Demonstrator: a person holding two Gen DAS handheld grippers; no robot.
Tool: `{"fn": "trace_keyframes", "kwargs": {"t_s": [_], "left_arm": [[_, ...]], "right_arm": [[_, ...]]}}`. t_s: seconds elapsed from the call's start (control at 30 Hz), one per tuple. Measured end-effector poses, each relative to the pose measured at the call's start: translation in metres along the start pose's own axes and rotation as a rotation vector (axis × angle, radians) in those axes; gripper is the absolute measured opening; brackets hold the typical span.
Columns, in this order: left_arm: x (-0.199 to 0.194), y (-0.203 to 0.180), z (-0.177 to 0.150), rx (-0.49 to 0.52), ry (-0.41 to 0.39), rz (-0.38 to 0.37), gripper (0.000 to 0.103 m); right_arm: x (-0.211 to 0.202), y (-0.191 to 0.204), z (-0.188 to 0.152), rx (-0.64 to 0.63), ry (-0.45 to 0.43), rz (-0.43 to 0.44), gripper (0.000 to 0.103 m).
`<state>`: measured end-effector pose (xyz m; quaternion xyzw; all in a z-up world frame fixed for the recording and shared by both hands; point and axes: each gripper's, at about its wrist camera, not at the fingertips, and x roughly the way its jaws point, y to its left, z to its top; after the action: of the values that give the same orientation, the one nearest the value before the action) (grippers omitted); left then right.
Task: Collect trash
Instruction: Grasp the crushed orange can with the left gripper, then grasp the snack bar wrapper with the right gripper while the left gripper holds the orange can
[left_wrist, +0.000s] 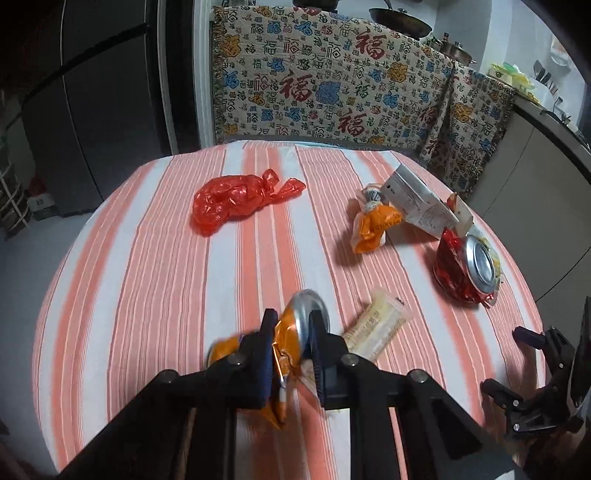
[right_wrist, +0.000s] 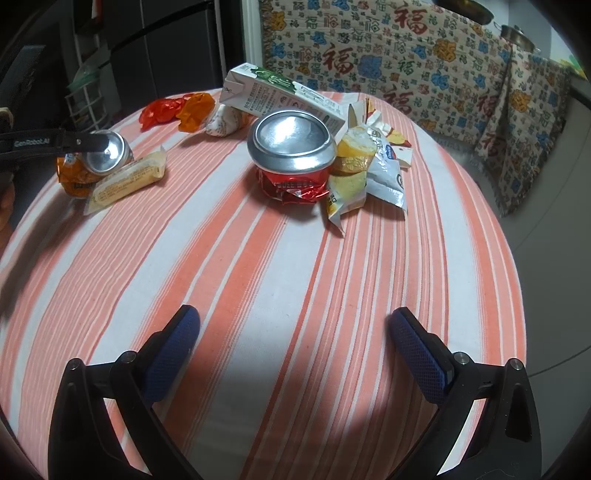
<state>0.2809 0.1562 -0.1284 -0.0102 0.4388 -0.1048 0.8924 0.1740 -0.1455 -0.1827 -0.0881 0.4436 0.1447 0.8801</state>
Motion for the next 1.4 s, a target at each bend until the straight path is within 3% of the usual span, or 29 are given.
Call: {"fn": "trace_keyframes", "kwargs": {"t_s": [0.33, 0.63, 0.83, 1.0, 1.1, 1.2, 1.23, 1.3, 1.37, 1.4], "left_arm": [[-0.062, 0.015, -0.042, -0.073, -0.127, 0.07, 0.014], [-0.089, 0.032, -0.074, -0.132, -0.177, 0.109, 0.014], [-0.09, 0.044, -0.081, -0.183, -0.185, 0.099, 0.014], [-0.093, 0.051, -0.087, -0.217, -0.19, 0.084, 0.014], [-0.093, 0.053, -0.09, -0.217, -0.191, 0.081, 0.014], [-0.092, 0.054, -0.09, -0.217, -0.185, 0.073, 0.014], [-0.092, 0.054, -0.09, -0.217, -0.185, 0.072, 0.014], [-0.093, 0.054, -0.089, -0.215, -0.188, 0.068, 0.014], [-0.093, 0.053, -0.09, -0.215, -0.188, 0.061, 0.014], [-0.093, 0.05, -0.09, -0.216, -0.188, 0.054, 0.014]], "right_arm": [[0.0, 0.0, 0.0, -0.001, 0.0, 0.002, 0.103], [-0.001, 0.005, 0.003, 0.007, 0.015, -0.024, 0.102], [0.001, 0.069, 0.027, 0.083, 0.034, 0.151, 0.102], [0.038, 0.111, 0.073, 0.217, 0.017, 0.193, 0.102], [0.06, 0.131, 0.097, 0.262, 0.005, 0.145, 0.102], [0.07, 0.152, 0.104, 0.18, 0.005, 0.029, 0.103], [0.071, 0.156, 0.102, 0.136, 0.007, -0.003, 0.099], [0.063, 0.155, 0.094, 0.059, -0.004, -0.03, 0.082], [0.049, 0.143, 0.082, 0.025, -0.013, -0.017, 0.049], [0.043, 0.133, 0.075, 0.008, -0.009, -0.009, 0.044]]}}
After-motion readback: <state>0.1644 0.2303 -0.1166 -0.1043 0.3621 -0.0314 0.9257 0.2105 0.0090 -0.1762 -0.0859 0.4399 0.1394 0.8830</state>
